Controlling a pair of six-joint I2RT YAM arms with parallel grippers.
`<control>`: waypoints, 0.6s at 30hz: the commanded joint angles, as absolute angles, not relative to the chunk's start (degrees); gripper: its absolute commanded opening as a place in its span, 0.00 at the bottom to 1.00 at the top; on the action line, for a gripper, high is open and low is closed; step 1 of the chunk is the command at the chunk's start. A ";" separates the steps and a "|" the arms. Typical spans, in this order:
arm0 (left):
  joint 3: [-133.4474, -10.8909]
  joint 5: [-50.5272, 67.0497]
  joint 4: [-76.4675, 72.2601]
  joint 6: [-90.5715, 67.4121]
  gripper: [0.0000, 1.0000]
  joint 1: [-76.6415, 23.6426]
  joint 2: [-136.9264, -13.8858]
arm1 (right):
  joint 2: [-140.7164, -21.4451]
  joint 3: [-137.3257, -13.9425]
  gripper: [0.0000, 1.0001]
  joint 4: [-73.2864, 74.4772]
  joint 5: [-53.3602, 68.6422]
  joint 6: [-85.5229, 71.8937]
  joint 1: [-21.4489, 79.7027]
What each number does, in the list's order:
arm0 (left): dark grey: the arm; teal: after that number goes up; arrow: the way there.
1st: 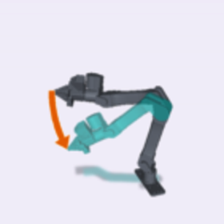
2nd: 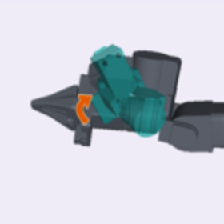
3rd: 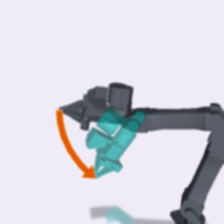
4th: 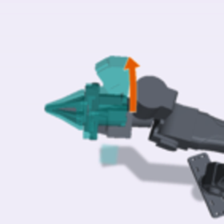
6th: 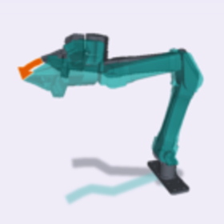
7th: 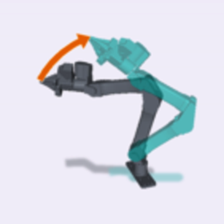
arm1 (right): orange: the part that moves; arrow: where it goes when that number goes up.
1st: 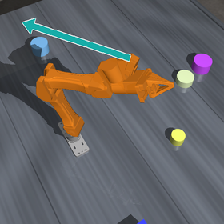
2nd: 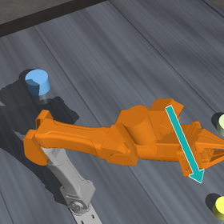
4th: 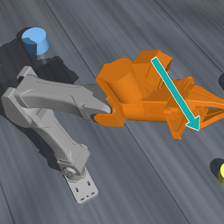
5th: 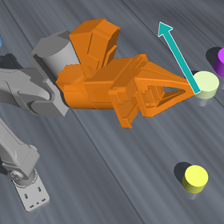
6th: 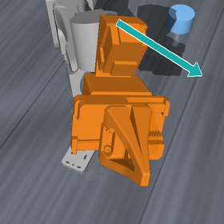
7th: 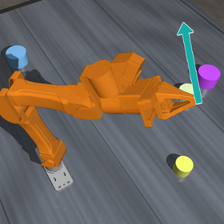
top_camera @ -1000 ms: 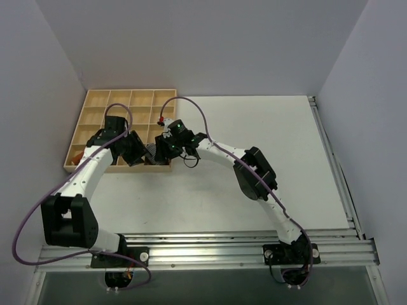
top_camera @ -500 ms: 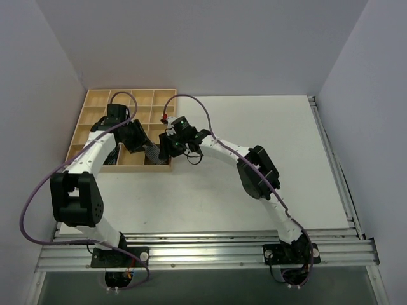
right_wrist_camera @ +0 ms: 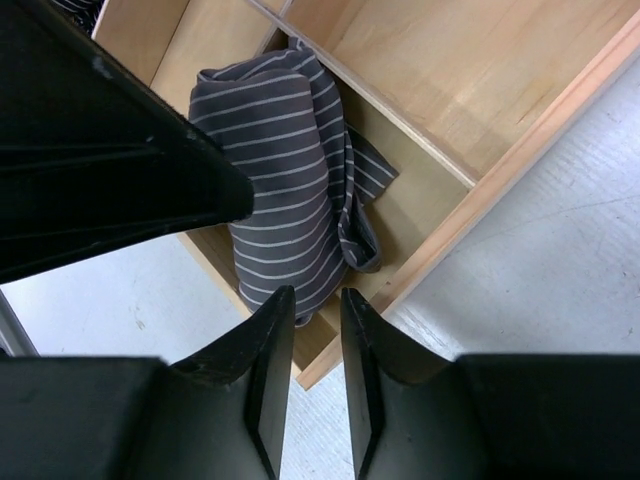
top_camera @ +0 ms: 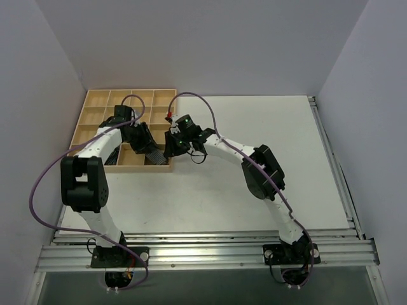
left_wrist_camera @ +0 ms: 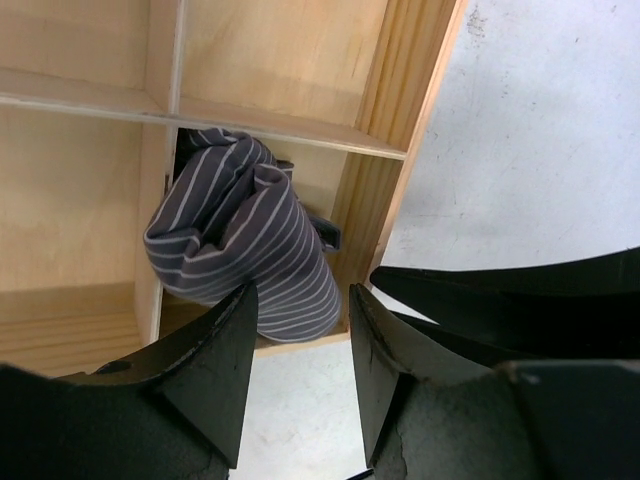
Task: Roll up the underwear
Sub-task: Place the rolled underwear into the container
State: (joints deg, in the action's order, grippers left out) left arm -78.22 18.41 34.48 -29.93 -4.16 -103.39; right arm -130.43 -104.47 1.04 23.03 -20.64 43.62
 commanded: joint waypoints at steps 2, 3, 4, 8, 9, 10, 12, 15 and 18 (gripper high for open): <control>-80.95 20.92 30.76 -28.30 0.50 -3.78 -104.94 | -126.65 -103.89 0.19 -3.07 24.78 -21.80 45.43; -81.03 21.18 30.67 -28.30 0.50 -3.78 -105.20 | -126.74 -103.89 0.18 -3.69 25.22 -21.97 45.70; -81.12 21.18 30.59 -28.30 0.50 -3.78 -105.90 | -126.83 -103.36 0.18 -4.47 25.57 -23.02 46.23; -81.39 21.36 30.59 -27.77 0.50 -3.78 -106.96 | -128.40 -100.82 0.13 -8.96 27.07 -25.66 46.41; -81.47 21.44 30.50 -27.60 0.50 -3.78 -107.14 | -128.50 -100.03 0.13 -9.49 26.98 -26.10 46.41; -81.47 21.45 30.59 -27.51 0.50 -3.69 -107.40 | -128.67 -98.63 0.12 -9.49 26.72 -26.28 46.32; -81.47 21.27 30.67 -27.25 0.50 -3.78 -107.93 | -129.20 -97.83 0.10 -8.09 25.76 -25.84 46.23; -81.30 21.62 30.68 -26.98 0.50 -3.78 -108.19 | -128.32 -95.10 0.08 -7.38 23.47 -25.14 45.97; -81.56 22.23 30.15 -26.63 0.50 -3.78 -108.63 | -127.88 -94.30 0.08 -7.12 22.50 -25.05 45.26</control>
State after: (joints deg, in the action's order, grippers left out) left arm -79.05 20.88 32.25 -28.03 -4.01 -107.61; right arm -129.91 -96.12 -10.09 25.45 -25.74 46.13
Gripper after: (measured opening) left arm 0.499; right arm 0.080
